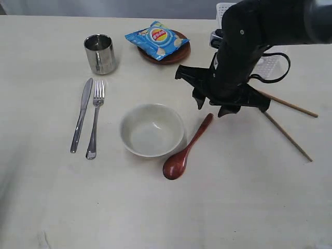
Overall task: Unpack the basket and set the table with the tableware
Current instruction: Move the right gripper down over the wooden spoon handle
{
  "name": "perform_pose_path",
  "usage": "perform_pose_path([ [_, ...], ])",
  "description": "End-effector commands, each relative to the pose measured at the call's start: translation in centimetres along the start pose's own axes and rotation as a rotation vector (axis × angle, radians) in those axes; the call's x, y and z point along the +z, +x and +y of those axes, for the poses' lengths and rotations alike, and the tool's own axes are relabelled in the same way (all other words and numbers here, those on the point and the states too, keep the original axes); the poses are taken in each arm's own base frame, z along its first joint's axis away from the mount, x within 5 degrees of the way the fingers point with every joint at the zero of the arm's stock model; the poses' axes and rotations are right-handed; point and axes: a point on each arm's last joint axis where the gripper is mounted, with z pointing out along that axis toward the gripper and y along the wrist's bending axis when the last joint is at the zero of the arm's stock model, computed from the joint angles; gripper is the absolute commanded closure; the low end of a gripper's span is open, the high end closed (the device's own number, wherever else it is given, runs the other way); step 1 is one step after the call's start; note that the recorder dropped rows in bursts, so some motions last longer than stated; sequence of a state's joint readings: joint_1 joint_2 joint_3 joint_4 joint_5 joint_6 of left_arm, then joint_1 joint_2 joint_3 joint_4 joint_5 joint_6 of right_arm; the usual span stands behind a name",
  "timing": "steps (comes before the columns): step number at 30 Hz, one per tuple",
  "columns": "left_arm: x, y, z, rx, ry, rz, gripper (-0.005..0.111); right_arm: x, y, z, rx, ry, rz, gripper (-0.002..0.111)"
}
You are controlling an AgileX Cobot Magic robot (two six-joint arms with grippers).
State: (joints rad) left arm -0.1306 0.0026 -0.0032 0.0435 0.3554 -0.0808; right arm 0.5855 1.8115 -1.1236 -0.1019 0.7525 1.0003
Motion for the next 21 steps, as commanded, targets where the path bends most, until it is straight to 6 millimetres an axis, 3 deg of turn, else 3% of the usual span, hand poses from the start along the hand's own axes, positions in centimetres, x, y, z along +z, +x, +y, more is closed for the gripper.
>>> perform_pose_path([
  [1, 0.0, 0.0, 0.0, 0.004, -0.004, -0.010, 0.107, 0.7, -0.7, -0.6, 0.048, 0.036, 0.008, 0.065],
  [16, 0.0, 0.0, 0.0, 0.004, -0.004, -0.010, 0.107, 5.1, -0.6, 0.1, 0.058, 0.029, 0.031, 0.065],
  [21, 0.0, 0.0, 0.0, 0.004, -0.004, -0.010, 0.107, 6.0, -0.9, 0.5, 0.025, 0.044, 0.038, 0.095],
])
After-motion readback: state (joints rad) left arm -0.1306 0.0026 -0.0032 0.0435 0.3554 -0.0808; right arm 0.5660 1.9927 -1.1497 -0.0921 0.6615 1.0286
